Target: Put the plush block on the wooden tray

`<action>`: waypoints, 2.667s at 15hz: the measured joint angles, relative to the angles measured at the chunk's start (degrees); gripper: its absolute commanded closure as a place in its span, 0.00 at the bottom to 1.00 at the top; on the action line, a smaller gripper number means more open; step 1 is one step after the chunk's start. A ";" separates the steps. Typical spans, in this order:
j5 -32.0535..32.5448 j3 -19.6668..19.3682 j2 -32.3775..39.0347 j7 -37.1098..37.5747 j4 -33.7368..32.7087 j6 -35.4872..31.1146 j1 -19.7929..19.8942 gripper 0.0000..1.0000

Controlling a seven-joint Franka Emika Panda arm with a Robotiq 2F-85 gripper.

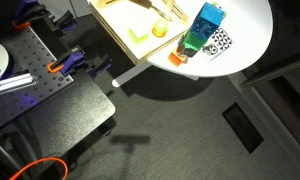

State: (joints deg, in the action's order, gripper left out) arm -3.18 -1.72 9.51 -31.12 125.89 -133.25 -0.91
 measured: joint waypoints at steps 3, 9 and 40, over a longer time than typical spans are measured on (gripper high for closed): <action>0.12 1.43 4.05 -4.14 -3.62 -0.10 0.92 0.00; 0.47 3.77 12.63 -8.94 -10.89 -1.55 2.31 0.00; 3.63 11.69 32.81 -16.10 -28.74 -7.51 1.54 0.00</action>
State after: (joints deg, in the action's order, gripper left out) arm 0.44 9.97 42.32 -47.22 97.14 -140.76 0.64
